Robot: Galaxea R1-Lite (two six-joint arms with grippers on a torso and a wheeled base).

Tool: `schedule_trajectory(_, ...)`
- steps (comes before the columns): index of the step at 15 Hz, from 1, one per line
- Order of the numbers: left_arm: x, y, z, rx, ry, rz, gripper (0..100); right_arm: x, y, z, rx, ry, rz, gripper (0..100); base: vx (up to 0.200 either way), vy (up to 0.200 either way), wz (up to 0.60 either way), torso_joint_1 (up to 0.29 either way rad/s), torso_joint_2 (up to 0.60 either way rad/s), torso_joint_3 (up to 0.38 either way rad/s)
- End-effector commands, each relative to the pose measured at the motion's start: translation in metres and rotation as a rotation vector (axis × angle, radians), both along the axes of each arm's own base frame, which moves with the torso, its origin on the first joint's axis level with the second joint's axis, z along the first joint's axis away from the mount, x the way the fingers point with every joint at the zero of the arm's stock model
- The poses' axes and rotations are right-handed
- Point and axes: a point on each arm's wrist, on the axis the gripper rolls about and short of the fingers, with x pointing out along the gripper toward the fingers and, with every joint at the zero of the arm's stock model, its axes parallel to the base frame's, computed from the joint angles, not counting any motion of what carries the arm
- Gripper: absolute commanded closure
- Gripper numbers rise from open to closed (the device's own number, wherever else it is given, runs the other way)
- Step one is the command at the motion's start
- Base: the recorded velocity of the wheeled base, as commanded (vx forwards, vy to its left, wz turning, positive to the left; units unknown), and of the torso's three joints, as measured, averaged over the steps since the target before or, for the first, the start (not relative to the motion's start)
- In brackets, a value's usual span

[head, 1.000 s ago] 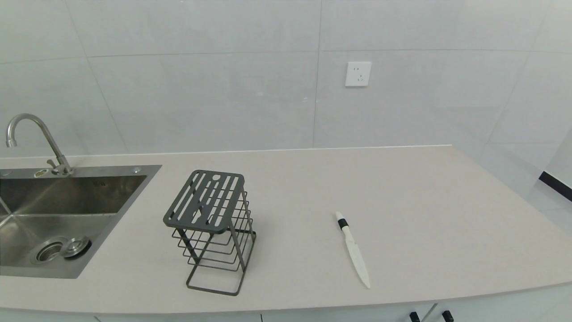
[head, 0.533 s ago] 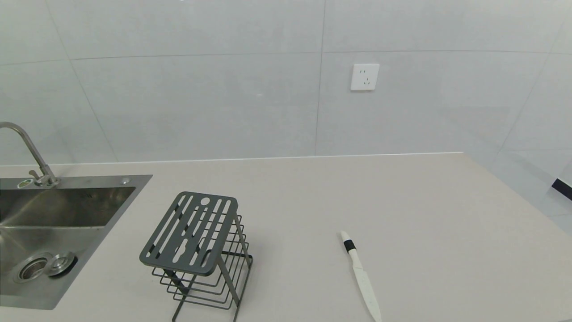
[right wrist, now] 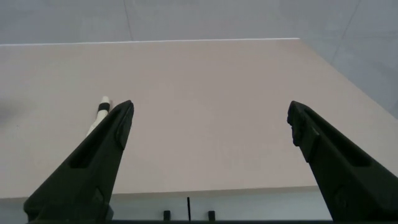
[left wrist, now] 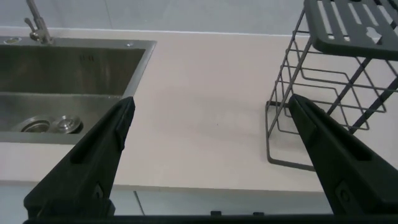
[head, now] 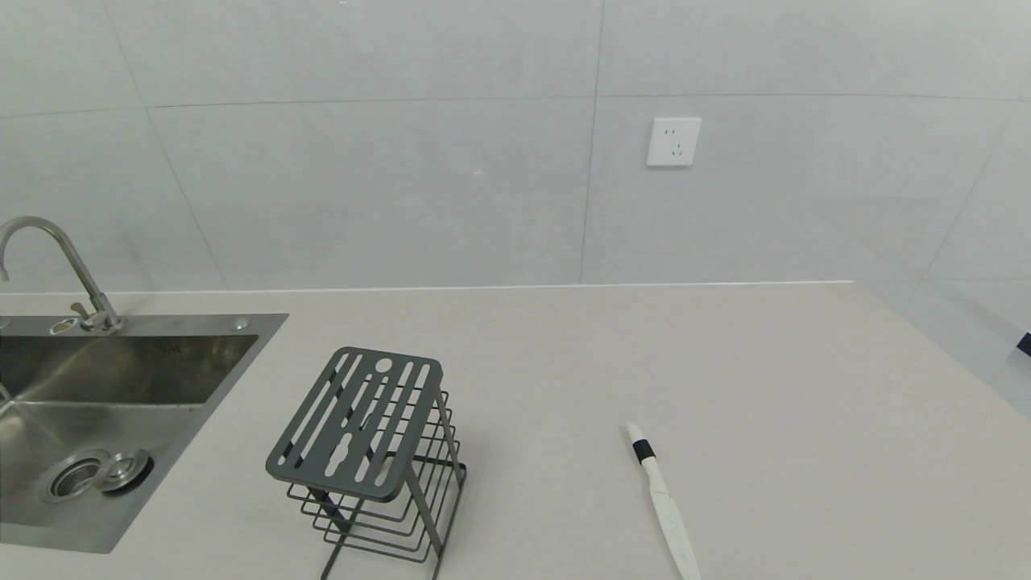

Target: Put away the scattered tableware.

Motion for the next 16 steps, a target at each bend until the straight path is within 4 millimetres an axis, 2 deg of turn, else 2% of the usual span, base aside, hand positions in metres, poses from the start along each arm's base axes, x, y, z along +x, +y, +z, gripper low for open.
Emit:
schedule_trajectory(1, 0.0, 0.0, 0.0, 0.003, 0.001, -0.002, 0, 0.0, 0.0, 0.0, 0.0, 0.001, 0.0, 0, 0.0, 0.0, 0.0, 0.0, 0.0, 0.0)
schedule_trajectory(7, 0.0, 0.0, 0.0, 0.002, 0.001, 0.0, 0, 0.0, 0.0, 0.0, -0.017, -0.001, 0.012, 0, 0.0, 0.0, 0.0, 0.0, 0.0, 0.0)
schedule_trajectory(9, 0.0, 0.0, 0.0, 0.002, 0.001, 0.0, 0, 0.0, 0.0, 0.005, -0.016, -0.054, 0.014, 0, 0.0, 0.0, 0.0, 0.0, 0.0, 0.0)
schedule_trajectory(10, 0.0, 0.0, 0.0, 0.003, 0.001, -0.002, 0, -0.004, 0.001, 0.03, -0.04, -0.27, 0.048, 0, 0.0, 0.0, 0.0, 0.0, 0.0, 0.0)
schedule_trajectory(11, 0.0, 0.0, 0.0, 0.003, 0.001, -0.002, 0, -0.007, 0.004, 0.038, -0.107, -0.313, 0.15, 0, 0.0, 0.0, 0.0, 0.0, 0.0, 0.0)
schedule_trajectory(12, 0.0, 0.0, 0.0, 0.003, 0.001, -0.002, 0, -0.009, 0.006, 0.042, -0.144, -0.285, 0.229, 0, 0.0, 0.0, 0.0, 0.0, 0.0, 0.0)
schedule_trajectory(14, 0.0, 0.0, 0.0, 0.003, 0.001, -0.002, 0, -0.004, 0.007, 0.05, -0.122, -0.088, 0.322, 0, 0.0, 0.0, 0.0, 0.0, 0.0, 0.0)
schedule_trajectory(16, 0.0, 0.0, 0.0, 0.003, 0.001, -0.002, 0, 0.013, 0.008, 0.054, -0.087, 0.081, 0.417, 0, 0.0, 0.0, 0.0, 0.0, 0.0, 0.0)
